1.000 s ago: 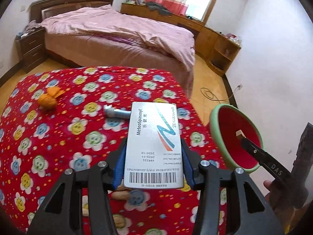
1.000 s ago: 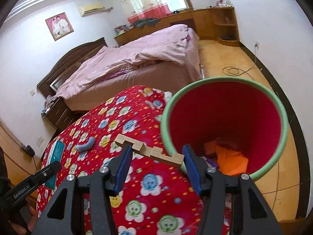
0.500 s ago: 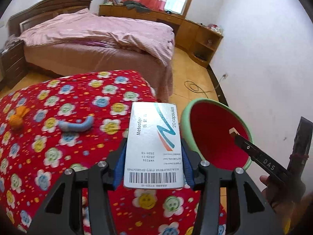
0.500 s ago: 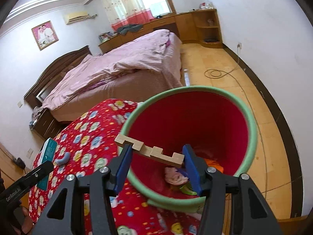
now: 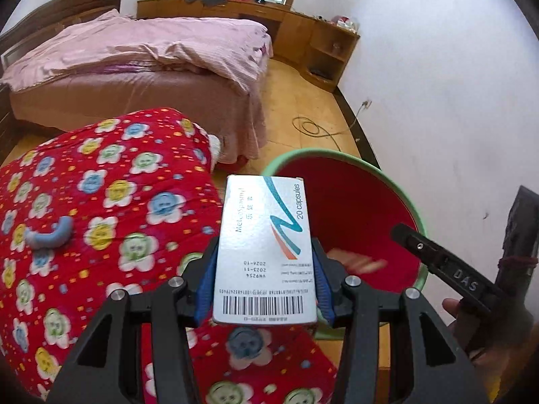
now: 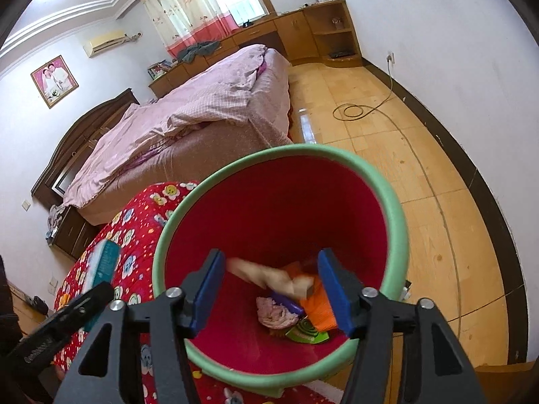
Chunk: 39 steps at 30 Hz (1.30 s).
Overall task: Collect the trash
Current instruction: 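Open both grippers to drop the box and wooden piece into the bucket, then move both tools back over the bedspread toward the orange bag and blue tube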
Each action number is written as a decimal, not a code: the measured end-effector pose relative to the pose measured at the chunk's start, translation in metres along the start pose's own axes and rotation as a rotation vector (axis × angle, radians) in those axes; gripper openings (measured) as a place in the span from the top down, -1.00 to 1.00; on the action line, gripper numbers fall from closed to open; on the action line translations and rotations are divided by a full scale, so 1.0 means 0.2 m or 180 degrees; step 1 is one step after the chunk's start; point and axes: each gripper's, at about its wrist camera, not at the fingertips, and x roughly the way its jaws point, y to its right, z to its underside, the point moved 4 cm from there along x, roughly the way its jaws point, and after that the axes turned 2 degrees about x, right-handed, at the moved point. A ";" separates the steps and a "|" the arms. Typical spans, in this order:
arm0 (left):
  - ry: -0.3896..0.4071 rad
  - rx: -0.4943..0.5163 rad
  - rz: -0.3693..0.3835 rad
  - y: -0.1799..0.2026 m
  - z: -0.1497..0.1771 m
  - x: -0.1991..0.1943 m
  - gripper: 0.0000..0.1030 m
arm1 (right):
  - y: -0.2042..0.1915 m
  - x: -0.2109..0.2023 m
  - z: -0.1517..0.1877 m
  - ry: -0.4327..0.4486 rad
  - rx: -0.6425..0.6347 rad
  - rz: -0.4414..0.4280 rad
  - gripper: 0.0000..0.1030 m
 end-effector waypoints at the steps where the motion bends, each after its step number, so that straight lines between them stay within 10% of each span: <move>1: -0.0017 0.0005 0.0009 0.02 0.00 0.02 0.02 | 0.01 -0.01 -0.01 0.0014 -0.0007 -0.0001 -0.23; 21: -0.0200 0.0154 0.0161 0.23 0.00 0.18 -0.11 | 0.13 -0.06 -0.06 0.0072 0.0063 0.0040 -0.28; 39: 0.0019 -0.0021 -0.0024 0.00 0.06 -0.07 -0.11 | -0.03 -0.14 0.04 0.0092 -0.0045 -0.0145 -0.37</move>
